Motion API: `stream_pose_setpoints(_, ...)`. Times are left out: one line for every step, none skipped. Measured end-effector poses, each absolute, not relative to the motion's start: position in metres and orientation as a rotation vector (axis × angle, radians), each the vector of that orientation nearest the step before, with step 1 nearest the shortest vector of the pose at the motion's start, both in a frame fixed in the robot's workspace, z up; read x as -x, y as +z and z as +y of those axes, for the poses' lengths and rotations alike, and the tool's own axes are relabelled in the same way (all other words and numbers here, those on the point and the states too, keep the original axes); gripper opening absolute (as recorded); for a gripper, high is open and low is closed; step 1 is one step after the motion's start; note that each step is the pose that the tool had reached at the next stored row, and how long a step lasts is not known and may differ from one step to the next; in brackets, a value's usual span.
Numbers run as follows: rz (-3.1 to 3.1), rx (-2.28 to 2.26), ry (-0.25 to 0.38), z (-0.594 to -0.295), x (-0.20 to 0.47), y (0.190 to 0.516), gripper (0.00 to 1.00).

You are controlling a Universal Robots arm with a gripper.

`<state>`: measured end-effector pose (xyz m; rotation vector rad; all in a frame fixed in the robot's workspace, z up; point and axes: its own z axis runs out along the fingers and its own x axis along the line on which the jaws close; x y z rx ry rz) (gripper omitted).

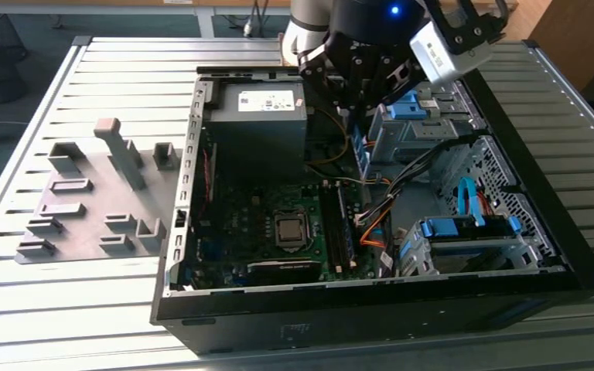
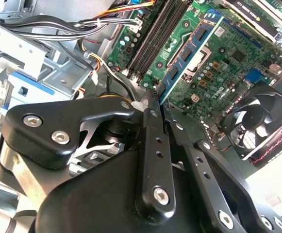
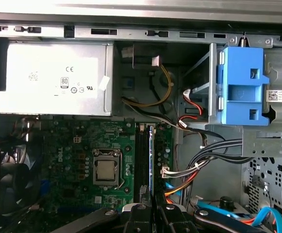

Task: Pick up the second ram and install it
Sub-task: 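Insert the second ram into the second slot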

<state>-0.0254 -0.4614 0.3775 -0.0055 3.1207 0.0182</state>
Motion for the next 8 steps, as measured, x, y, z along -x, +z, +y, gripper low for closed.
stream_pose_setpoints(3.121, 0.006, 0.018, -0.4615, 0.0254, 0.3763, 0.14)
stream_pose_setpoints(3.121, 0.006, 0.018, -0.4615, 0.0253, 0.3752, 0.14)
stream_pose_setpoints(3.121, 0.006, 0.018, -0.4615, 0.0253, 0.3744, 0.14)
stream_pose_setpoints(3.121, 0.006, 0.018, -0.4615, 0.0253, 0.374, 0.14)
stream_pose_setpoints(3.121, 0.006, 0.018, -0.4615, 0.0253, 0.3738, 0.14)
stream_pose_setpoints(3.121, 0.006, 0.018, -0.4615, 0.0253, 0.3738, 0.14)
stream_pose_setpoints(3.121, 0.006, 0.018, -0.4615, 0.0253, 0.3735, 0.14)
stream_pose_setpoints(3.121, 0.006, 0.018, -0.4615, 0.0253, 0.3735, 0.14)
